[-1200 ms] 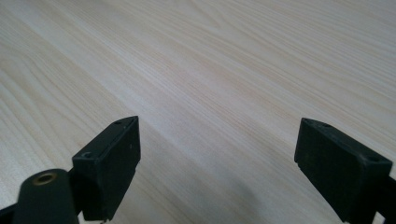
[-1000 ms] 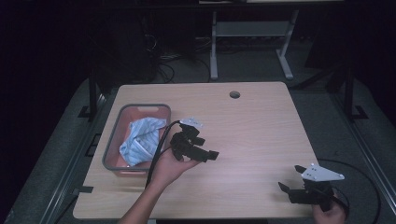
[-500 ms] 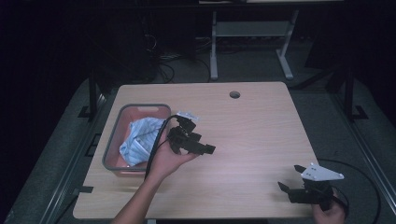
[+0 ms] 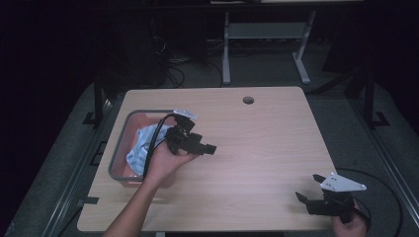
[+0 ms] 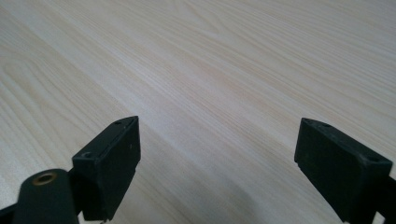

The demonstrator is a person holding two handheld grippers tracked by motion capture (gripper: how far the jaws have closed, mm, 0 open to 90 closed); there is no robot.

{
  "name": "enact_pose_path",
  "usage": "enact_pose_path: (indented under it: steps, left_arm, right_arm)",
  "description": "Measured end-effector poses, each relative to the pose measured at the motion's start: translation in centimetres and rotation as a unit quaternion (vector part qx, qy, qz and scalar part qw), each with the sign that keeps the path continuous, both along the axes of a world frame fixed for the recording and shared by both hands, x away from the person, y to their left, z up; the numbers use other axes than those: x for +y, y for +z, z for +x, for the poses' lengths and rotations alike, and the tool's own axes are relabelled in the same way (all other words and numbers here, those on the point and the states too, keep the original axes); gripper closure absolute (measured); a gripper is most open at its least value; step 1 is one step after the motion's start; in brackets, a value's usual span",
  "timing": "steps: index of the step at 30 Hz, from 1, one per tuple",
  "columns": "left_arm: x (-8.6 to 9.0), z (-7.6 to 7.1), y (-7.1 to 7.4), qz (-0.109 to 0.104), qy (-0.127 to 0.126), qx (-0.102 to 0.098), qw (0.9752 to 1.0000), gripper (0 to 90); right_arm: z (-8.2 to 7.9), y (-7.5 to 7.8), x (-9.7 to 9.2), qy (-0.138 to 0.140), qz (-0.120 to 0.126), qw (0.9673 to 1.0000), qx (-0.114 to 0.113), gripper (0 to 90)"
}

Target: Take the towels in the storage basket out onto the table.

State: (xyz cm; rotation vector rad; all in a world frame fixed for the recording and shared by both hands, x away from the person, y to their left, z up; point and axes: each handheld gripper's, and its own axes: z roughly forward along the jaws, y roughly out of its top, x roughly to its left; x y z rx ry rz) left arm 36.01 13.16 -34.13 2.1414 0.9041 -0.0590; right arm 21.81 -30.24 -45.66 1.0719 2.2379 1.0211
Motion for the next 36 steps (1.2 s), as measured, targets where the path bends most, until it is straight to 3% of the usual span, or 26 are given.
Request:
enact_pose_path:
  steps: [15,21,36]
  left_arm:
    - [3.1,0.8,1.2,-0.002,0.031,-0.003,0.9995,19.3]
    - [4.9,0.9,1.7,0.007,0.050,-0.003,0.9987,19.3]
    - [10.3,0.9,2.3,0.000,0.114,-0.001,0.9935,20.4]
  right_arm:
    - [0.0,0.0,-0.1,-0.002,-0.002,1.0000,-0.002,13.8]
    - [0.0,0.0,0.0,-0.001,-0.001,1.0000,-0.001,13.8]
    - [0.0,0.0,0.1,0.001,-0.003,1.0000,0.001,13.8]
